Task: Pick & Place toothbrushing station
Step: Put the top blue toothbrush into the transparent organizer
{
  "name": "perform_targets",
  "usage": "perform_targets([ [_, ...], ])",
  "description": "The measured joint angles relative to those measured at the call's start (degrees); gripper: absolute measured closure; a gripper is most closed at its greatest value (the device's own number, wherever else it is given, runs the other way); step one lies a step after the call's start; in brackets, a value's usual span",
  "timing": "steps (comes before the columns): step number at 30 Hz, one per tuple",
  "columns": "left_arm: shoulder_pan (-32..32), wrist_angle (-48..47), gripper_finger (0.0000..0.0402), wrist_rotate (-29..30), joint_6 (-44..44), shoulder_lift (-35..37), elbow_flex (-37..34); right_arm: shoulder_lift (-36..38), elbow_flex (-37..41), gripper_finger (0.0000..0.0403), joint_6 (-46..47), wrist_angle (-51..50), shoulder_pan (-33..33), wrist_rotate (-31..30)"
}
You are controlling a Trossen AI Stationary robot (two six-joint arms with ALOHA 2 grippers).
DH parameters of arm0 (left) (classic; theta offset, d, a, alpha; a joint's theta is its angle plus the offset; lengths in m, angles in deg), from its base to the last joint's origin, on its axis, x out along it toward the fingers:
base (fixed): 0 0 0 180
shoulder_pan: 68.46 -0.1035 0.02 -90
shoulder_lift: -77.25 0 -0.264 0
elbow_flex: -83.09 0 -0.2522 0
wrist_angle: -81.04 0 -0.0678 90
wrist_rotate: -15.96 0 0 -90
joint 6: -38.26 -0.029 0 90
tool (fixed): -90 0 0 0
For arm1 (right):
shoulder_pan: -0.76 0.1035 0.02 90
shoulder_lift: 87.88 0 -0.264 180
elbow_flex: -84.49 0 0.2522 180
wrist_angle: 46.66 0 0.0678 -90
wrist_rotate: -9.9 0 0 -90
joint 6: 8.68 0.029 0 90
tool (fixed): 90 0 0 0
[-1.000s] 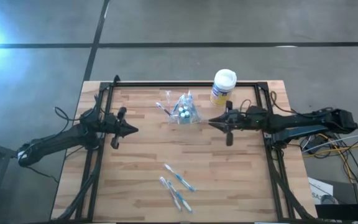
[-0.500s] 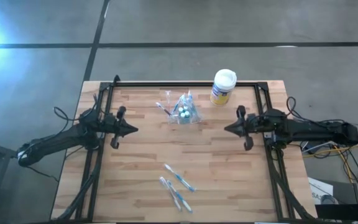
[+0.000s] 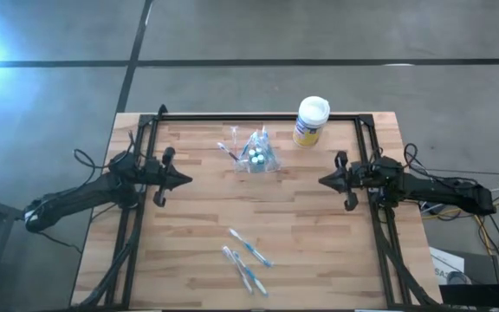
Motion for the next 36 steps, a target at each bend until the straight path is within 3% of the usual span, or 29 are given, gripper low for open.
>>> perform_targets([
  [10, 0.0, 1.2, 0.0397, 2.2, 4.9, 0.1, 0.0, 1.0, 0.0, 0.0394, 1.3, -4.5, 0.0, -1.5],
  [36, 0.0, -0.5, 0.0398, 2.2, 5.5, 0.1, 0.0, 0.9, 0.0, 0.0394, 1.9, -11.5, 0.0, -1.5],
])
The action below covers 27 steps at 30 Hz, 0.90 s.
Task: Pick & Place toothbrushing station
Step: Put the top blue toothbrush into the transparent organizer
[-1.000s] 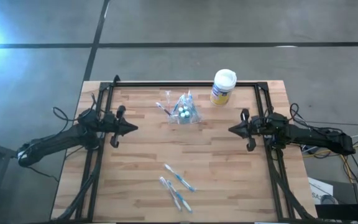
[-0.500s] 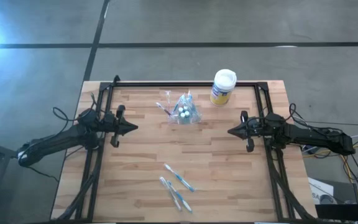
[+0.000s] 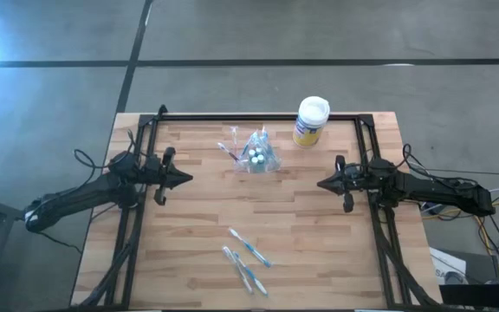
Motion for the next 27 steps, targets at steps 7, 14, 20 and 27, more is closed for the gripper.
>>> perform_targets([
  [7, 0.0, -1.1, 0.0395, 0.0, 1.9, 0.0, 0.0, 0.0, 0.0, 0.0394, 0.3, -0.3, 0.0, -0.7],
  [14, 0.0, -1.1, 0.0395, 0.0, 2.3, 0.0, 0.0, -0.7, -1.7, 0.0394, 2.5, -0.8, 0.0, -6.2],
  [20, 0.0, -1.0, 0.0394, 0.0, 3.3, 0.0, 0.4, -8.9, -11.7, 0.0394, 2.4, -6.0, 4.2, -7.3],
  [27, 0.0, -0.5, 0.0394, 4.2, 4.0, 0.0, 1.2, -30.8, -26.9, 0.0394, 2.6, -11.8, 14.9, -20.4],
])
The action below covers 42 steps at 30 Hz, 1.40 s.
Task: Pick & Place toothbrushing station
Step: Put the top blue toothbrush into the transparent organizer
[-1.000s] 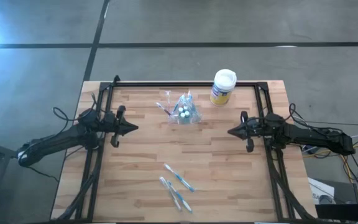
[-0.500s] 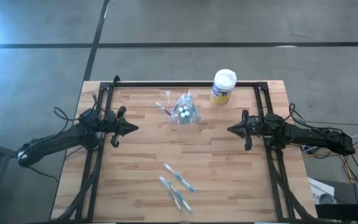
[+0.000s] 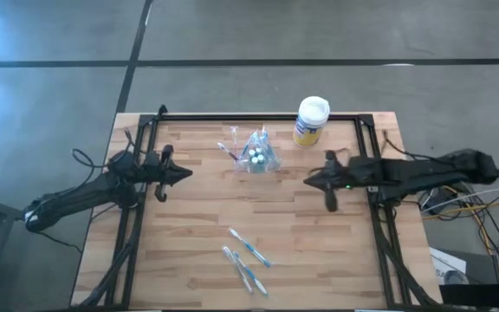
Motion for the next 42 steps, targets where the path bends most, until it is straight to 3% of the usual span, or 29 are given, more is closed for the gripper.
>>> perform_targets([
  [3, 0.0, 0.0, 0.0394, 0.1, 0.2, 0.0, 0.4, -10.0, -7.3, 0.0394, 0.4, -3.1, 3.4, -8.3],
  [5, 0.0, 0.0, 0.0394, 0.1, 0.9, 0.0, 0.6, -16.3, -12.0, 0.0394, 1.8, -5.3, 4.6, -10.5],
  [12, 0.0, -0.1, 0.0394, 0.1, 0.2, 0.0, 0.8, -35.5, -27.2, 0.0394, 6.0, -9.8, 6.9, -2.0],
  [18, 0.0, -0.1, 0.0394, 0.1, -1.4, 0.0, 0.8, -49.8, -39.6, 0.0394, 9.9, -18.5, 9.5, -1.6],
  [24, 0.0, -1.1, 0.0394, 0.1, -2.0, -0.1, 0.7, -61.2, -50.1, 0.0388, 13.2, -19.0, 12.0, -1.8],
  [28, 0.0, -2.4, 0.0394, 0.1, -2.4, -0.1, 0.4, -67.4, -56.3, 0.0354, 15.0, -20.6, 13.5, -1.6],
  [34, 0.0, -2.6, 0.0394, -0.1, -2.0, -0.2, -0.3, -74.1, -63.7, 0.0271, 19.0, -24.5, 15.2, 0.0],
  [42, 0.0, -2.8, 0.0394, -0.4, -0.1, -0.2, -0.3, -80.1, -68.5, 0.0192, 24.1, -28.5, 15.8, 0.2],
])
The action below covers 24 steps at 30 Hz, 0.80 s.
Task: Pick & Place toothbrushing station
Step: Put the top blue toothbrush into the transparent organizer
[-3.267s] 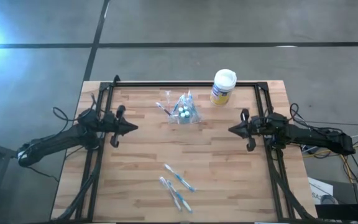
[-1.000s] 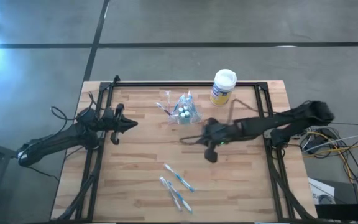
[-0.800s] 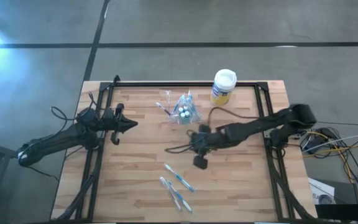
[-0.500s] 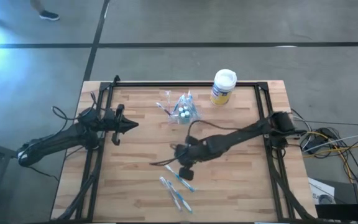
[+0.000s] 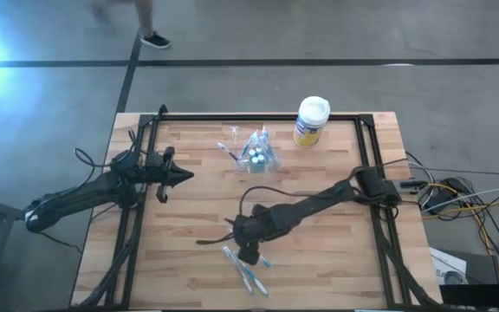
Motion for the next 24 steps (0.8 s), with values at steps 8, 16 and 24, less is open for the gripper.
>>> perform_targets([
  [8, 0.0, 0.1, 0.0394, 0.0, -0.5, 0.0, 0.0, -1.0, 0.0, 0.0174, -0.2, 0.2, 0.2, 1.0],
  [16, 0.0, -0.6, 0.0394, 0.0, -0.3, 0.0, 0.0, -4.2, 0.0, 0.0177, -0.6, 1.5, 0.2, 4.1],
  [24, 0.0, -1.8, 0.0394, 0.0, -0.2, 0.0, -0.1, -4.3, 0.2, 0.0199, -2.4, 1.2, 0.2, 3.9],
])
